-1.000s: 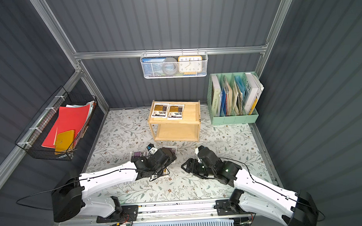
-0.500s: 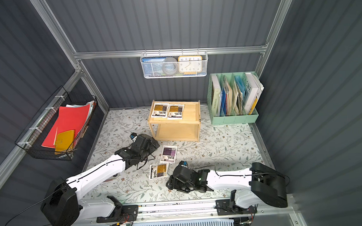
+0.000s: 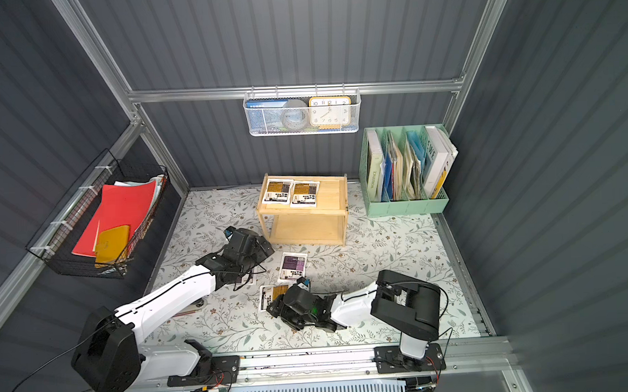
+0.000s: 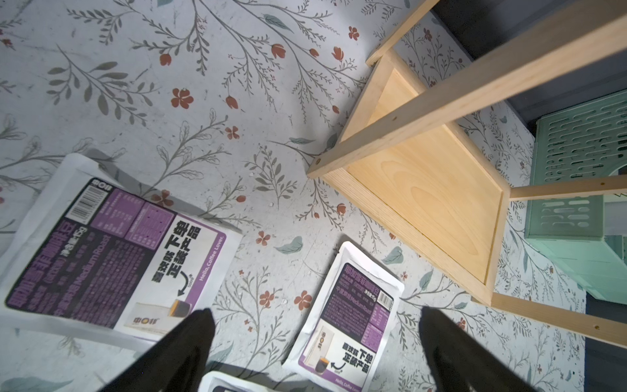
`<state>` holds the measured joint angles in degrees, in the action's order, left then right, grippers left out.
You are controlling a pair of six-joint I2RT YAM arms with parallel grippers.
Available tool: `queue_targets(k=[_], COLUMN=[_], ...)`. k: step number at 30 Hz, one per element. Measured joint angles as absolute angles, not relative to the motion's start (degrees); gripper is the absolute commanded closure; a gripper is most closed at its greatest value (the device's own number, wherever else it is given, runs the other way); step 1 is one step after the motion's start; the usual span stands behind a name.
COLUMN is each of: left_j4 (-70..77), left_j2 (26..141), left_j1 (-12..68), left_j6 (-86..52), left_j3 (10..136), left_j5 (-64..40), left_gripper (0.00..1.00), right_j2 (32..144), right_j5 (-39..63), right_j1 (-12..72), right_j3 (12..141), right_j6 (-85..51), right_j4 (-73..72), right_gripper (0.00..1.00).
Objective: Place the bagged coffee beans on the shelf by color
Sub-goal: Adjust the bagged coffee beans at the center of the board.
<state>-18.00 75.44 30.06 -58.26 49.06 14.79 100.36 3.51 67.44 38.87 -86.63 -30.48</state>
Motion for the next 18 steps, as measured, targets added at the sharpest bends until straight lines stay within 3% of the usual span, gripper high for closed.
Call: queue_targets(k=[7, 18], left_j4=[-18.24, -18.02], left_j2=[73.41, 72.20], left_j1=[30.06, 30.06], left_j6=[-58.17, -58.17], left_j3=[49.04, 45.58], left_j5=[13.82, 11.22], left_gripper=[0.00, 0.00], right_j2=[103.37, 100.29], right_j5=[3.51, 6.33], right_j1=[61.43, 50.11], right_j3=[38.22, 40.10], right_j6=[-90.74, -86.76], right_j4=[-38.22, -30.79], right_gripper=[0.31, 0.31])
